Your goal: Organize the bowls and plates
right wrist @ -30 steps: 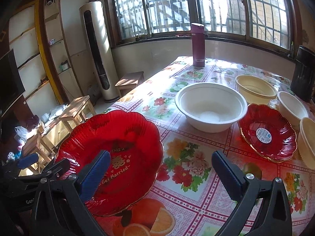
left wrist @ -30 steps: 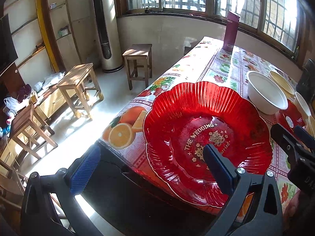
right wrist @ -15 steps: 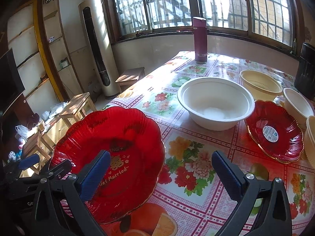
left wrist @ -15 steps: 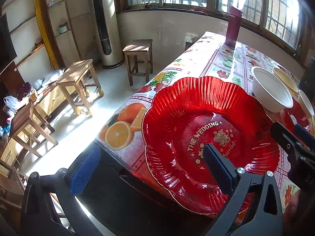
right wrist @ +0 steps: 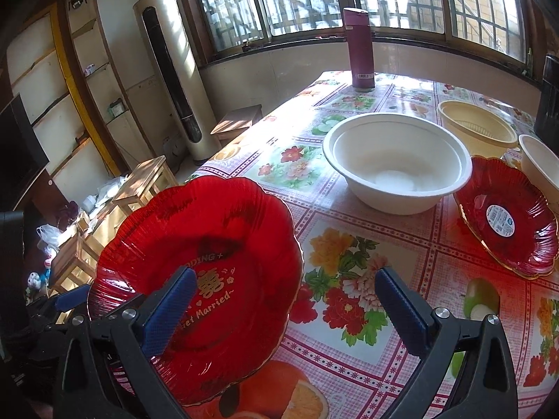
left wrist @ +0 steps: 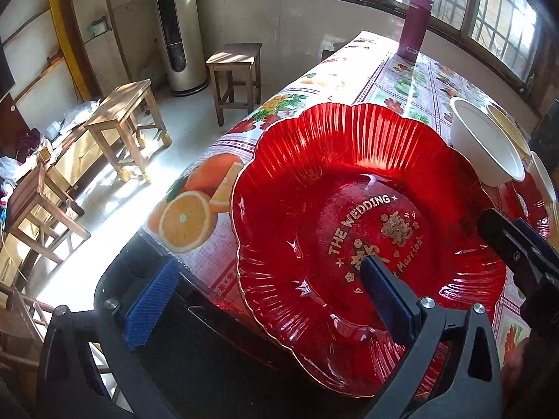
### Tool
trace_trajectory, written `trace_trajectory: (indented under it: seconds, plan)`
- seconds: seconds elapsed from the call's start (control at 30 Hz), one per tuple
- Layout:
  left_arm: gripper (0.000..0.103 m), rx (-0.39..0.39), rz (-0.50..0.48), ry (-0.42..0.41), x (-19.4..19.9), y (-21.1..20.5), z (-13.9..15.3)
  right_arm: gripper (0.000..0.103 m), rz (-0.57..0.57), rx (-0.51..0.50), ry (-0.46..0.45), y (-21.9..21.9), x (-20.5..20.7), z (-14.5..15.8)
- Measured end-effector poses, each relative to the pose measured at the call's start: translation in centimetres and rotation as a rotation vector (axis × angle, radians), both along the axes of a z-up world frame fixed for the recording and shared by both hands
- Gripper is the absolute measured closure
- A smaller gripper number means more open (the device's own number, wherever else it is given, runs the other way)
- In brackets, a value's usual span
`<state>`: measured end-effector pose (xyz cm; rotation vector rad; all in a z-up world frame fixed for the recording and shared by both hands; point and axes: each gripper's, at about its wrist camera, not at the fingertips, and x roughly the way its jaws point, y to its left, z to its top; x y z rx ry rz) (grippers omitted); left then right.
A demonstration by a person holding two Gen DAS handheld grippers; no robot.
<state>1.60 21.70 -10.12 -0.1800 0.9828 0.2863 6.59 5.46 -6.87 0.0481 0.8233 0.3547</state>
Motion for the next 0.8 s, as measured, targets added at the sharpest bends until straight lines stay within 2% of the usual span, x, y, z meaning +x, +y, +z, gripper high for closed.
trace_trajectory:
  seconds: [0.03,0.1,0.2,0.27,0.3,0.37,0.43,0.47,0.6,0.73,0.8]
  plan:
    - [0.000,-0.004,-0.004,0.006,0.1,-0.1,-0.2,0.003,0.000,0.007,0.009,-0.1,0.1,-0.1]
    - [0.007,-0.002,-0.018,0.016,0.2,-0.3,-0.4,0.007,-0.001,0.016,0.025,-0.2,0.5,-0.5]
    - [0.011,0.020,-0.036,0.017,0.4,-0.8,-0.4,0.016,-0.008,0.015,0.056,-0.5,0.9,-1.1]
    - [0.015,0.038,-0.050,0.017,0.5,-1.3,-0.3,0.038,0.000,0.024,0.088,-0.5,1.1,-1.7]
    - [0.019,0.042,-0.059,0.016,0.6,-1.4,-0.3,0.043,0.004,0.028,0.107,-0.5,1.3,-2.0]
    - [0.027,0.054,-0.077,0.011,0.6,-1.6,-0.2,0.068,0.006,0.036,0.136,-0.6,1.7,-2.8]
    - [0.036,0.063,-0.090,0.007,0.7,-1.8,-0.2,0.077,0.002,0.048,0.150,-0.8,2.0,-3.1]
    - [0.043,0.056,-0.099,0.002,0.7,-1.9,-0.2,0.079,-0.001,0.059,0.148,-1.0,2.0,-3.1]
    - [0.052,0.046,-0.108,-0.006,0.9,-2.0,-0.1,0.093,0.011,0.059,0.131,-0.9,1.7,-2.9]
    - [0.065,0.033,-0.096,-0.011,0.8,-1.9,0.0,0.094,-0.009,0.077,0.118,-1.6,1.6,-2.5]
    - [0.066,0.012,-0.099,-0.009,0.7,-2.0,0.1,0.094,-0.011,0.080,0.093,-2.1,1.2,-2.0]
